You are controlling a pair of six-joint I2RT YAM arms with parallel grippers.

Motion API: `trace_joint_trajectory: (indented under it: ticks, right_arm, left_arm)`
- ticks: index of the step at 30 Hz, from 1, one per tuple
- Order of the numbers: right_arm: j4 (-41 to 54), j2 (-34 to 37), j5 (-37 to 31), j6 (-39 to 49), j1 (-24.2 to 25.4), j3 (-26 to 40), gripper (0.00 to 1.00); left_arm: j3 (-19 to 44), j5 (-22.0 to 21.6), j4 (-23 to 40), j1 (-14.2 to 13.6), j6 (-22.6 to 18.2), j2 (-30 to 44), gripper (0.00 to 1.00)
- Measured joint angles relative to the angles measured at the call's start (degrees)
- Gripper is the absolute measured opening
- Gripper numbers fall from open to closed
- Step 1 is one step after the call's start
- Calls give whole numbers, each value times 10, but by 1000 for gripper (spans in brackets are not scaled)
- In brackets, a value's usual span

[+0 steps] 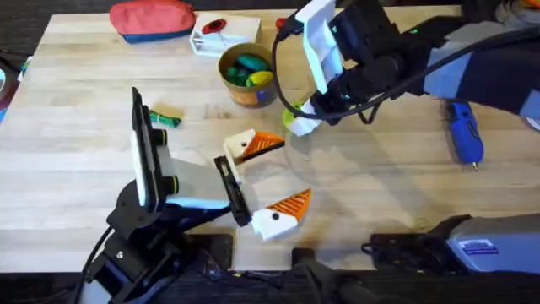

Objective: Pick up the gripper from the table and insert it into the empty holder that is missing its gripper. Then pick up a screw, insert it into the mounting hole, and use the screwdriver to tighten it. Finally, clean up the table by picking up the vegetable and placing it into the bucket.

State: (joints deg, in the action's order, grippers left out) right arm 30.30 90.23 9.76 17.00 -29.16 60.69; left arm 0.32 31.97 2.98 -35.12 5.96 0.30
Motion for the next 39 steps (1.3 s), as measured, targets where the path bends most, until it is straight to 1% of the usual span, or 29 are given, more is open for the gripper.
trace_joint_trajectory:
  ticks: [3, 6, 8, 19, 23, 34, 39]
  right_arm:
    - [-2, 4, -18, 11, -12, 0, 794]
    - [-3, 14, -29, 15, -24, 0, 656]
    - [-5, 23, -31, 17, -32, 0, 591]
    - [-21, 30, -38, 22, -62, 0, 437]
    - [-22, 40, -38, 23, -62, 0, 333]
    - [-19, 49, -38, 23, -62, 0, 308]
    - [-21, 60, -43, 23, -61, 2, 190]
  left_arm:
    - [0, 0, 0, 0, 0, 0, 986]
    - [0, 2, 0, 0, 0, 0, 986]
    - [0, 2, 0, 0, 0, 0, 986]
    - [0, 2, 0, 0, 0, 0, 986]
    - [0, 2, 0, 0, 0, 0, 985]
    - [0, 2, 0, 0, 0, 0, 986]
    - [0, 2, 0, 0, 0, 0, 986]
